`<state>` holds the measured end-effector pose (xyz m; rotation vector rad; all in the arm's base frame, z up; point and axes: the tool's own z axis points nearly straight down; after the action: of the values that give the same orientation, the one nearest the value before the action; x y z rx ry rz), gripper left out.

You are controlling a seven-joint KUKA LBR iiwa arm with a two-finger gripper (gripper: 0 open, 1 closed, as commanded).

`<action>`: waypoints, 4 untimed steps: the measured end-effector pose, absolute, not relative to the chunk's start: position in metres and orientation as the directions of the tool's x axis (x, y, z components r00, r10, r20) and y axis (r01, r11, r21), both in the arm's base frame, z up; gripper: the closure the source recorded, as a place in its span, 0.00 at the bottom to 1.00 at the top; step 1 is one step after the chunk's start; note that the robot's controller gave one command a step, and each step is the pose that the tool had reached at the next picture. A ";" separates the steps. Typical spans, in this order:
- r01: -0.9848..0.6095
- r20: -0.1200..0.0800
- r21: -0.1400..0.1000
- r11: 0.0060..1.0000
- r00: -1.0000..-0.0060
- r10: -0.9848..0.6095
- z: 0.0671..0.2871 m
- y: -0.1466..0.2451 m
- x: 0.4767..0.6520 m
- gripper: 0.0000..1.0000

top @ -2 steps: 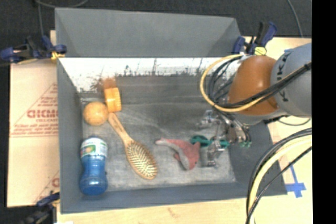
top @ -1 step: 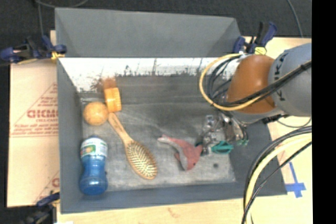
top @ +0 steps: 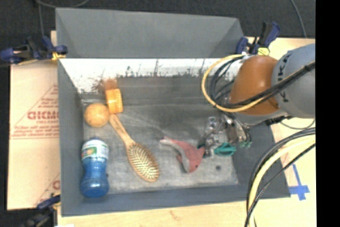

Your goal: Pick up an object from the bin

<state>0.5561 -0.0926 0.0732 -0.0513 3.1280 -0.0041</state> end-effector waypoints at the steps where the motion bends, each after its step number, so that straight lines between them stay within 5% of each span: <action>1: -0.044 -0.008 -0.003 0.999 -0.999 -0.044 0.239 -0.092 0.557 1.00; 2: -0.045 -0.004 -0.002 0.999 -0.999 -0.045 0.237 -0.092 0.556 1.00; 3: -0.044 -0.004 -0.003 0.999 -0.999 -0.044 0.195 -0.087 0.551 1.00; 4: -0.045 -0.004 -0.003 0.999 -0.999 -0.045 0.195 -0.087 0.551 1.00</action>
Offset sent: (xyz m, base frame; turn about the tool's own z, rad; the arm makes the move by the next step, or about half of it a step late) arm 0.0000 0.0000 0.0000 0.0000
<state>0.5512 -0.0871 0.1954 -0.0705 3.1368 -0.0046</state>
